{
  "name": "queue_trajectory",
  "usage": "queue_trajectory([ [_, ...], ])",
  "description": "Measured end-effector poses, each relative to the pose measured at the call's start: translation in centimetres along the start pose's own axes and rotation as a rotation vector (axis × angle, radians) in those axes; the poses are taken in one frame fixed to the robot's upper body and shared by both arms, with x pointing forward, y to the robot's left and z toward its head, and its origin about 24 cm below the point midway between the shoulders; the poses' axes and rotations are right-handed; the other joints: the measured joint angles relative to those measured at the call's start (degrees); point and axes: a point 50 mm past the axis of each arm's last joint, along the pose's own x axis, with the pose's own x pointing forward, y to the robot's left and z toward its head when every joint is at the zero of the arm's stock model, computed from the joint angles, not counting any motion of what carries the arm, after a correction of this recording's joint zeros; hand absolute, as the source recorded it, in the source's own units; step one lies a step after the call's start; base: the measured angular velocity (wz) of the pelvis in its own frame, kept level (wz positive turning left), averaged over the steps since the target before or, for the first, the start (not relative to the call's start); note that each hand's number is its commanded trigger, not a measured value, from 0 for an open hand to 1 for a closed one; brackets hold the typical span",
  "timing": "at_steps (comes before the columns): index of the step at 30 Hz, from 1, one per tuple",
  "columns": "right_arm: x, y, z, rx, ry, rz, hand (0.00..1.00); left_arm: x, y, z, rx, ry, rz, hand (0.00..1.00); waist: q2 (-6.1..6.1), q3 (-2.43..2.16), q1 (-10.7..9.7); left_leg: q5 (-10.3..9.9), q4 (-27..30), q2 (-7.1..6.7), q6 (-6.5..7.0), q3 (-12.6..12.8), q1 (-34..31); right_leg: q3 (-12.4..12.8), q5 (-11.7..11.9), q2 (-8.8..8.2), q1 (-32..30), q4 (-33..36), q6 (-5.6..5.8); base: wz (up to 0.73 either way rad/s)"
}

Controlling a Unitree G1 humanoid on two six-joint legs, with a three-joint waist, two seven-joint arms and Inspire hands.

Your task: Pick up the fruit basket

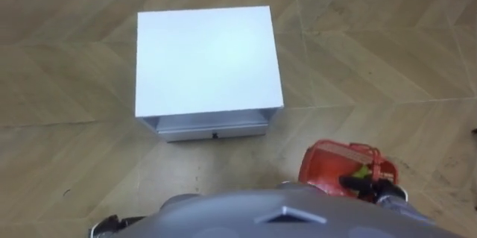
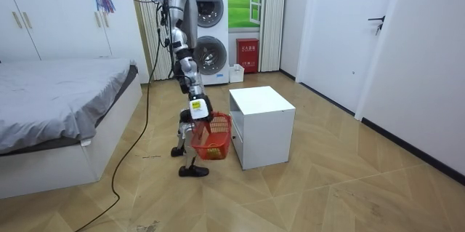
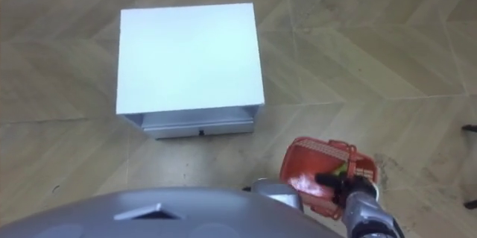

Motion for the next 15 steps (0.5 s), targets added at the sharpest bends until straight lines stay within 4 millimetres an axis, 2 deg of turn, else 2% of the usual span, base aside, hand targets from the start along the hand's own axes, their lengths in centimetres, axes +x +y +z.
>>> queue_trajectory([
  [3,0.0,0.3,3.4,0.025,-0.107,0.036,1.0,0.0,0.7,0.5,0.008,-0.016,0.006,0.0,-1.19,-0.02,0.29,0.0,0.03,0.13,0.0,-0.27,-0.02,-0.73,-0.01,-0.03,0.45,-0.11,0.0,0.16],
  [4,0.0,0.3,4.1,0.024,-0.129,0.044,1.0,0.0,0.7,0.5,0.009,-0.021,0.006,0.0,-1.21,-0.11,0.51,0.0,0.04,0.14,0.0,-0.26,-0.11,-0.8,-0.01,-0.03,0.45,-0.12,0.0,0.14],
  [6,-0.4,0.9,6.3,0.005,-0.218,0.091,1.0,0.0,0.6,0.6,0.012,-0.021,0.001,0.0,-2.26,0.01,1.09,0.0,0.13,0.13,0.0,-0.26,-0.49,-0.89,-0.01,-0.05,0.19,-0.13,0.0,0.03],
  [8,-0.9,1.3,7.6,0.001,-0.275,0.121,1.0,0.0,0.7,0.6,0.012,-0.019,0.0,0.0,-2.73,-0.19,1.55,0.0,0.31,0.1,0.0,-0.26,-1.14,-0.94,0.0,-0.07,-0.19,-0.35,0.0,0.02],
  [9,-1.1,1.4,8.2,-0.002,-0.299,0.138,1.0,0.0,0.7,0.6,0.013,-0.018,0.001,0.0,-3.12,-0.56,1.71,0.0,0.31,0.1,0.0,-0.34,-1.26,-1.09,0.06,-0.08,-0.15,-0.57,0.04,0.07],
  [12,-1.8,2.1,9.7,-0.033,-0.367,0.178,1.0,0.0,1.0,0.6,0.022,-0.013,0.004,0.0,-3.03,-0.95,1.68,0.0,0.32,0.09,0.0,-0.48,-1.07,-2.15,0.14,-0.23,0.52,-0.9,0.09,0.12],
  [15,-2.6,2.9,11.4,-0.071,-0.441,0.211,1.0,0.0,1.1,0.9,0.054,-0.022,0.004,0.0,-2.34,-1.05,1.67,0.0,0.32,0.09,0.0,-0.55,-1.11,-2.47,0.14,-0.28,0.56,-0.91,0.1,0.03],
])
